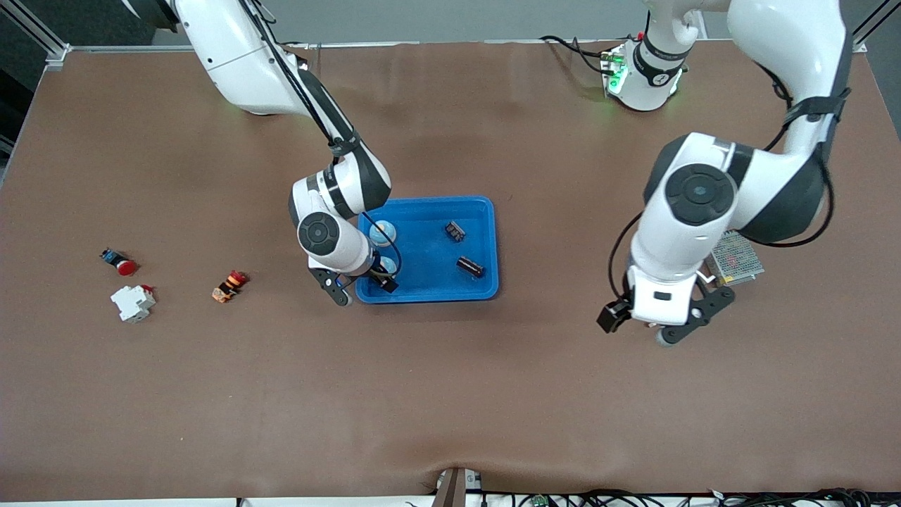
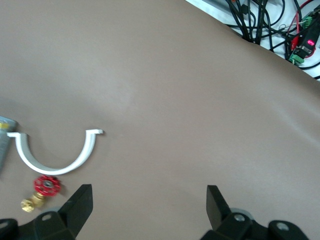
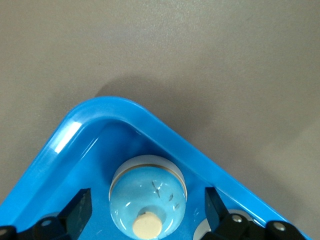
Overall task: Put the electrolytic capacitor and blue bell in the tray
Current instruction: 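Release the bell in the tray while the left gripper releases the capacitor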
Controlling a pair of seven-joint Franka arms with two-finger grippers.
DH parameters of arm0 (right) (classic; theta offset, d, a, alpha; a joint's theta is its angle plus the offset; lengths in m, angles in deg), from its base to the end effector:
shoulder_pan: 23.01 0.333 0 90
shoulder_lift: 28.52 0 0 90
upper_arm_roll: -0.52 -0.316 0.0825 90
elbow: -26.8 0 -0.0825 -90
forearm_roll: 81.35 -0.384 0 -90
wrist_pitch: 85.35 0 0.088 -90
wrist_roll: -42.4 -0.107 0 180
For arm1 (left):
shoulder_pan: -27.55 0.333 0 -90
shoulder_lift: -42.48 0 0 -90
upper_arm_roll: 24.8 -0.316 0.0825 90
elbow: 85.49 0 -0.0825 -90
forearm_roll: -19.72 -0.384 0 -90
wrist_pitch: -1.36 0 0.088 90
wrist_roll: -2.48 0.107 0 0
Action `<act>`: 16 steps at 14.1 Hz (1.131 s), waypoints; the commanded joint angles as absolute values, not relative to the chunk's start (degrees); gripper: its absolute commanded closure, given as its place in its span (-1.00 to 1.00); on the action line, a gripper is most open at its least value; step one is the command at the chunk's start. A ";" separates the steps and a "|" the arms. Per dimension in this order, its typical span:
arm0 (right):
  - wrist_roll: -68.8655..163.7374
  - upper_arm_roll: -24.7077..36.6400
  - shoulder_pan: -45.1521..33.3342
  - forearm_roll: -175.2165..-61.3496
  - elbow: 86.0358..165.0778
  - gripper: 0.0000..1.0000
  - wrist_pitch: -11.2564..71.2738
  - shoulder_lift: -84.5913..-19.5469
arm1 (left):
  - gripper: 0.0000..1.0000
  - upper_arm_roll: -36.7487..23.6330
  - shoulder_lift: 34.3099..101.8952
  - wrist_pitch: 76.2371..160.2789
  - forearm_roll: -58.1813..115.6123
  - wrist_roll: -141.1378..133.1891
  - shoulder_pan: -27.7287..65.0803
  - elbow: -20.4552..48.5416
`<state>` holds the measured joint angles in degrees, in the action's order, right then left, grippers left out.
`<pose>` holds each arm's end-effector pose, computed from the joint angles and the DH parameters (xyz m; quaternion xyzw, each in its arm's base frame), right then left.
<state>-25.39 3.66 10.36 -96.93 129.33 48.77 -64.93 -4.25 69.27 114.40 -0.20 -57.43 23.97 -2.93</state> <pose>0.5563 0.3316 0.1898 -0.9088 0.4080 0.0844 0.0202 0.6627 -0.2258 0.4442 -0.9584 -0.2684 -0.0918 0.0308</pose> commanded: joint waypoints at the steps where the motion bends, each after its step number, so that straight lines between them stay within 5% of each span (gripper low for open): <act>1: -27.29 3.59 10.04 -95.76 126.39 -1.00 43.17 -64.55 | -1.00 -3.88 65.95 111.76 2.06 -50.02 27.28 -1.56; 10: -17.30 3.77 2.67 -95.24 114.97 -1.00 23.05 -64.46 | -1.00 -3.79 62.00 105.34 2.93 -33.58 33.35 -1.73; 16: -0.87 3.77 -5.41 -86.11 114.07 -1.00 15.11 -61.48 | -1.00 -3.79 58.39 102.70 6.01 -26.72 35.99 -1.65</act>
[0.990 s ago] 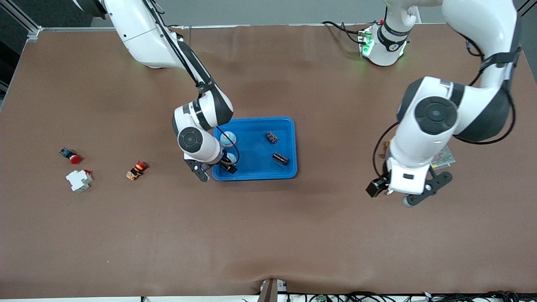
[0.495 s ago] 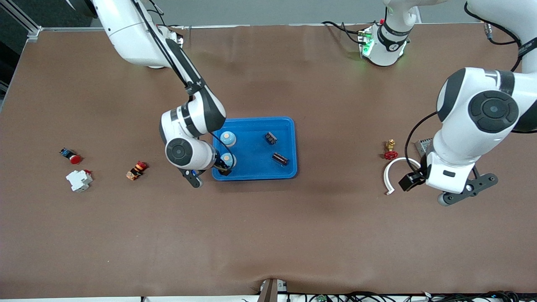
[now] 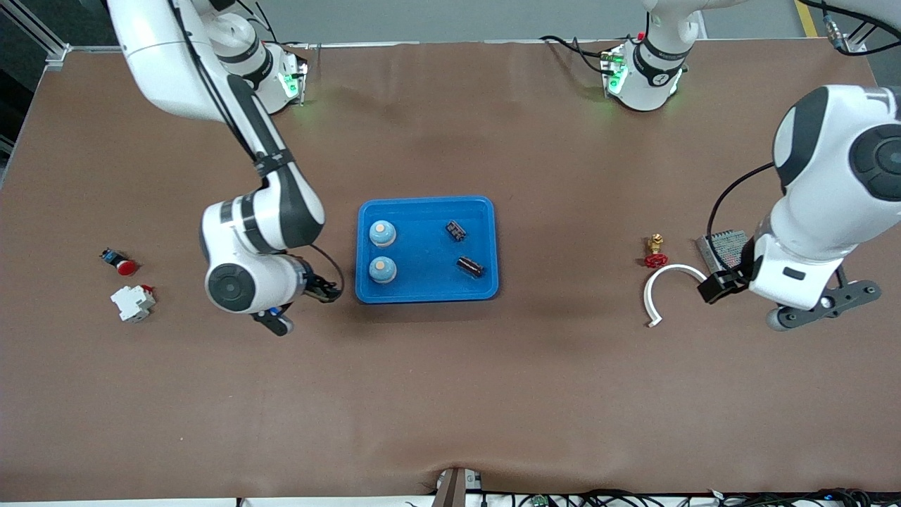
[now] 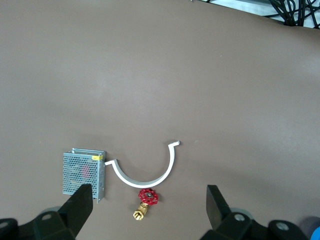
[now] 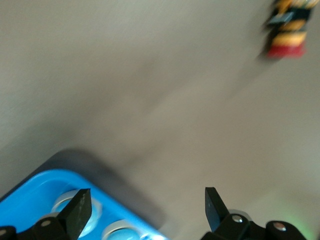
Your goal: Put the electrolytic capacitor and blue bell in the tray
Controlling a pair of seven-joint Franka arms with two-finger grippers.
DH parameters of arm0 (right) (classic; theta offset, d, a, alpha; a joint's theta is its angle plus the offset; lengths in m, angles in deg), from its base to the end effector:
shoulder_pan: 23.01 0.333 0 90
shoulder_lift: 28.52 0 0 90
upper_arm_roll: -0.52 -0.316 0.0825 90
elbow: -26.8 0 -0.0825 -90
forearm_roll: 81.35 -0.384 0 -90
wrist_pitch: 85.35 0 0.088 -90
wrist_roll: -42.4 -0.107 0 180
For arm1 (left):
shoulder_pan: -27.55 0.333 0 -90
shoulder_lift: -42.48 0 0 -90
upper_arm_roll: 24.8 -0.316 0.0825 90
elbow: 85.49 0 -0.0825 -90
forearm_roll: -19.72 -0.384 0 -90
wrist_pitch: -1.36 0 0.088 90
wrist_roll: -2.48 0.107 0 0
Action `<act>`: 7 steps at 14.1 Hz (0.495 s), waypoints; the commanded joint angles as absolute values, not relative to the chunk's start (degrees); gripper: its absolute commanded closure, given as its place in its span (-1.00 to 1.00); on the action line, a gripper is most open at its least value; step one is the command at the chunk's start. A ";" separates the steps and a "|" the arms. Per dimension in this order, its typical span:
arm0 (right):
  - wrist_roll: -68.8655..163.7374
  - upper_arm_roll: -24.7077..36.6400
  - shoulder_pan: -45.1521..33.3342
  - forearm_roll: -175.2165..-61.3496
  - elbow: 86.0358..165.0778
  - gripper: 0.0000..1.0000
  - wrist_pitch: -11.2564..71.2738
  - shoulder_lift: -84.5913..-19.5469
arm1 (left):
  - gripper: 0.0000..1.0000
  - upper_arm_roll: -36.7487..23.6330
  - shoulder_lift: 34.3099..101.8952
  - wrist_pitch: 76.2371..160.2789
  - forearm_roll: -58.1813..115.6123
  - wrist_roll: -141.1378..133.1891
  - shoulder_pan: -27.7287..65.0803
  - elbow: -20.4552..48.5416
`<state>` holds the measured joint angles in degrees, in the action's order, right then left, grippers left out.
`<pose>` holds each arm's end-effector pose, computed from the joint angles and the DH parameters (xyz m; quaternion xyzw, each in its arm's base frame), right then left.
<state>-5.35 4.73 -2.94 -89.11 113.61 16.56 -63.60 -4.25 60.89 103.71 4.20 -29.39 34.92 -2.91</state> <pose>0.6348 0.1995 0.2818 0.9400 -0.2917 -0.1679 0.0560 0.6527 -0.0961 0.5217 -0.9861 -0.1457 -0.0500 0.0631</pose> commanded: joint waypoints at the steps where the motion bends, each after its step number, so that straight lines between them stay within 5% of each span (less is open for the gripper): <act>1: 3.16 3.86 -6.73 -84.53 114.16 -1.00 15.11 -61.22 | -1.00 -3.88 57.69 102.09 6.36 -25.92 36.07 -1.73; 7: 17.50 3.68 -14.03 -79.33 112.76 -1.00 15.29 -58.06 | -1.00 -3.53 54.88 100.33 6.63 -24.26 35.99 -1.73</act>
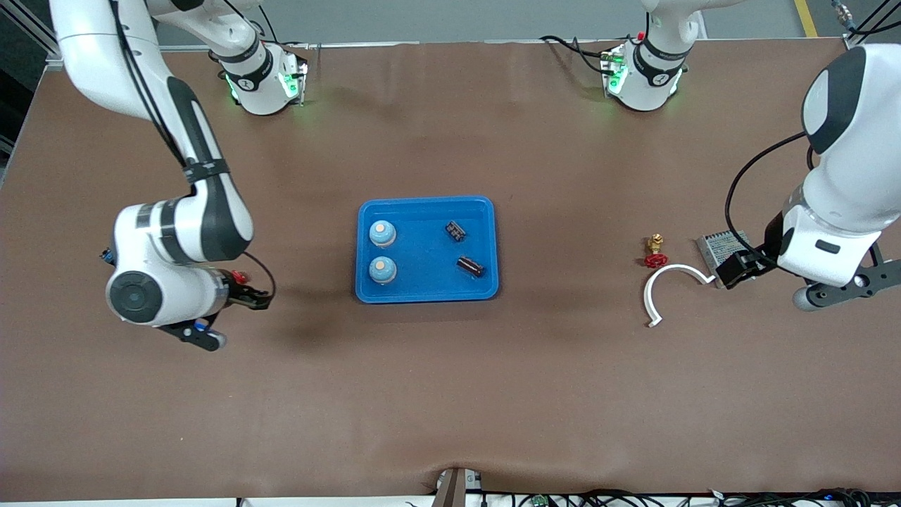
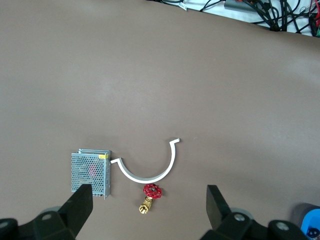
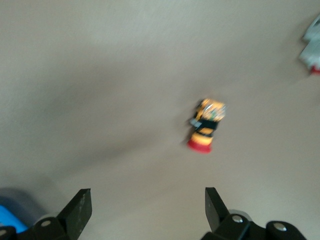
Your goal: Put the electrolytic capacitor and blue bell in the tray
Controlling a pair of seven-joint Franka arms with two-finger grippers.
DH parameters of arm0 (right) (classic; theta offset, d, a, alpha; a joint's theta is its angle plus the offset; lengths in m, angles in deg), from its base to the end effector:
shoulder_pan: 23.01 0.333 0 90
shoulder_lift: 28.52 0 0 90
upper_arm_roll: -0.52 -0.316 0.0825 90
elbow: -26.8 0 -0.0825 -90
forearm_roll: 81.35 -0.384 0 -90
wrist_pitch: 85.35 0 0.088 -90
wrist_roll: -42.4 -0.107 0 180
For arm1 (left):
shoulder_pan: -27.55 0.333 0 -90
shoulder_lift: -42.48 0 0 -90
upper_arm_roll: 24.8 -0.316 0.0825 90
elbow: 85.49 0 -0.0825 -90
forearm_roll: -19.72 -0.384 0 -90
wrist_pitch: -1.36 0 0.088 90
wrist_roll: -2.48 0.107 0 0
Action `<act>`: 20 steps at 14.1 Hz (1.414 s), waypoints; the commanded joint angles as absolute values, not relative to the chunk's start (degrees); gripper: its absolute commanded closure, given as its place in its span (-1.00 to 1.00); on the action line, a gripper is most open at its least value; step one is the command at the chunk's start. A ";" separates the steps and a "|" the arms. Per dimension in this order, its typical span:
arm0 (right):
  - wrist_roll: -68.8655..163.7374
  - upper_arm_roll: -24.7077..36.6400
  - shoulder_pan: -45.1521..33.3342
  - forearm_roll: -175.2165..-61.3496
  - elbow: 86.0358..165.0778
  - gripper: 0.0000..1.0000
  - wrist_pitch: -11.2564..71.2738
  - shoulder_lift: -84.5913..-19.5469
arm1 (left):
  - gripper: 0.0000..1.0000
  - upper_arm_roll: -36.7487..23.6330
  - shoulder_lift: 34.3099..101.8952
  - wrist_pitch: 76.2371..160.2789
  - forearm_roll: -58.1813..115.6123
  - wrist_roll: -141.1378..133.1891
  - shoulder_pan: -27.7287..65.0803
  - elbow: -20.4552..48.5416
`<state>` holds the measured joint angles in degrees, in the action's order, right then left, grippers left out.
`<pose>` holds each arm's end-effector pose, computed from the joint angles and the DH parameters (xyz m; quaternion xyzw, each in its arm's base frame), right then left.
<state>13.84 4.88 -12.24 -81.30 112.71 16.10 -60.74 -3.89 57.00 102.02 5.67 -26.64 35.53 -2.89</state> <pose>0.6644 0.0820 0.3212 0.9715 -0.1871 -0.1312 0.0637 0.6357 -0.0957 0.5612 -0.9878 -0.1295 -0.0639 0.0576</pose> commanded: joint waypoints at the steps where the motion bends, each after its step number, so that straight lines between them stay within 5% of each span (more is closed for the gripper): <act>1: 20.58 3.59 -15.61 -79.33 112.76 -1.00 15.20 -56.83 | -1.00 -3.61 53.83 99.89 6.63 -22.15 35.99 -1.73; 6: 32.21 3.07 -21.06 -78.63 112.58 -1.00 15.99 -51.47 | -1.00 -5.01 48.13 96.72 10.22 -15.10 35.91 -1.30; 13: 31.94 -2.12 -24.32 -78.62 112.49 -1.00 13.54 -42.85 | -1.00 -21.62 43.45 88.38 14.97 -7.55 23.69 -0.94; 20: 35.89 -1.77 -24.85 -79.06 105.13 -1.00 5.47 -40.12 | -1.00 -21.81 40.46 88.46 16.73 -5.35 23.68 2.04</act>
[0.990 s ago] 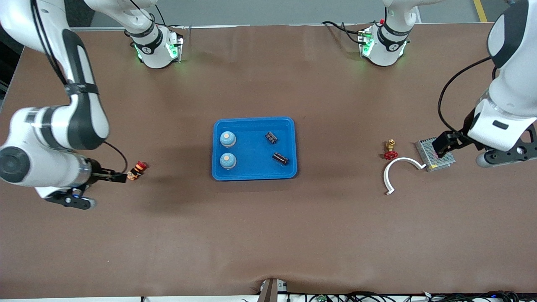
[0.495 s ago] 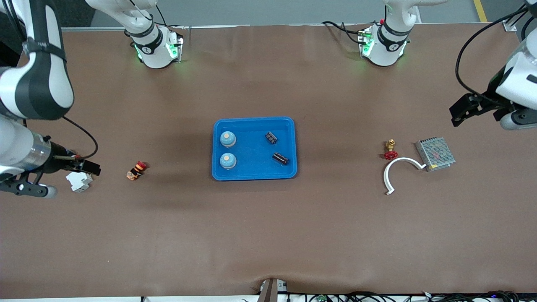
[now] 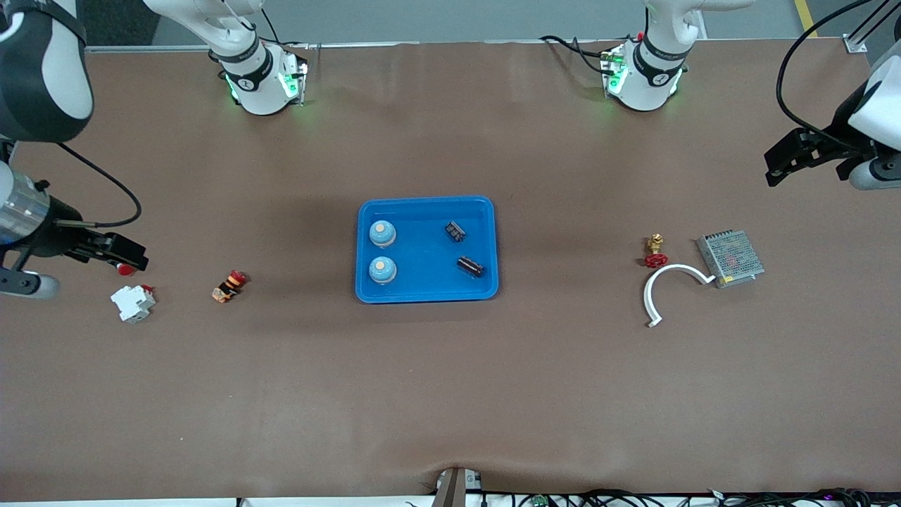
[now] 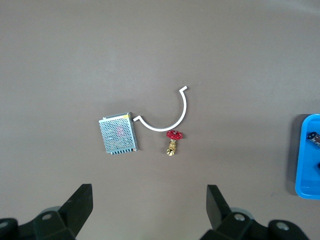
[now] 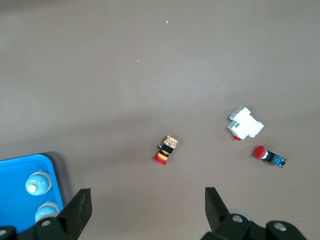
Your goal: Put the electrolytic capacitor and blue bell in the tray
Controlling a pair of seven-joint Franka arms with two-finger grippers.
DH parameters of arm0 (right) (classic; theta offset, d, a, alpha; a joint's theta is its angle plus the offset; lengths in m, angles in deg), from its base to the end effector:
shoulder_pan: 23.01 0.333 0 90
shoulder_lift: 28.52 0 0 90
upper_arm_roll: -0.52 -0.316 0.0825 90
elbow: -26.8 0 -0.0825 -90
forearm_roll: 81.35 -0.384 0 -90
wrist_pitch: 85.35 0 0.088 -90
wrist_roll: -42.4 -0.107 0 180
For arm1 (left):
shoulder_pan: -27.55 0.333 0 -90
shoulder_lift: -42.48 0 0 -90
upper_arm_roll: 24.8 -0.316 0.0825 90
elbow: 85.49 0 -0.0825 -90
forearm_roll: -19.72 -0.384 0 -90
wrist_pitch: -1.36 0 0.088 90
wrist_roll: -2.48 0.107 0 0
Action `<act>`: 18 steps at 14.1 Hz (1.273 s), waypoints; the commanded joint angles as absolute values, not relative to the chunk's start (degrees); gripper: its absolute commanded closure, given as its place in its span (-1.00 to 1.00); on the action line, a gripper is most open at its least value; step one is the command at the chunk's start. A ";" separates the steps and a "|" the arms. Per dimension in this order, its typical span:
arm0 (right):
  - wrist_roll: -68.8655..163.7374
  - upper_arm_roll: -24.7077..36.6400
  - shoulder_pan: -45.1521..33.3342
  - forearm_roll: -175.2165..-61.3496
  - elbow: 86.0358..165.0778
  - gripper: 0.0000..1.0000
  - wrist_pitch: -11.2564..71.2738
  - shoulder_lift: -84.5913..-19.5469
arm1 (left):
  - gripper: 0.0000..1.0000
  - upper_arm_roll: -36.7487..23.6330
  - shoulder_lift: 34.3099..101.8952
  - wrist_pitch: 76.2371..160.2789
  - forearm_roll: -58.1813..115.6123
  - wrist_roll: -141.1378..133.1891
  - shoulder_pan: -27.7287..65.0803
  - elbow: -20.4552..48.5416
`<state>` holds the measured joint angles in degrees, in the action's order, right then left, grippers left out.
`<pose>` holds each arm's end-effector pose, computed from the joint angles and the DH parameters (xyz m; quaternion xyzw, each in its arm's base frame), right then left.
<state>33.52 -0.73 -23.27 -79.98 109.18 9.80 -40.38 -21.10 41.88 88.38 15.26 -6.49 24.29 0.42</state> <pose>0.6244 0.0071 0.5736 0.9976 -0.0681 0.0088 0.0090 0.5433 -0.0578 0.6595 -0.9989 -0.0201 -0.0202 0.0367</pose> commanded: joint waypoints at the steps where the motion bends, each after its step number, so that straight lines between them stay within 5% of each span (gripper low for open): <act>1: 37.64 -1.51 -25.03 -79.06 103.98 -1.00 3.44 -40.03 | -1.00 -21.72 40.55 88.28 17.00 -5.26 23.68 2.13; 9: 42.23 2.01 -26.08 -79.50 110.81 -1.00 1.83 -30.73 | -1.00 -21.63 40.63 85.56 19.02 -5.26 23.25 2.31; 18: 42.14 2.89 -26.26 -79.68 111.44 -1.00 2.10 -30.54 | -1.00 -21.02 39.93 84.69 20.34 -5.17 23.77 1.87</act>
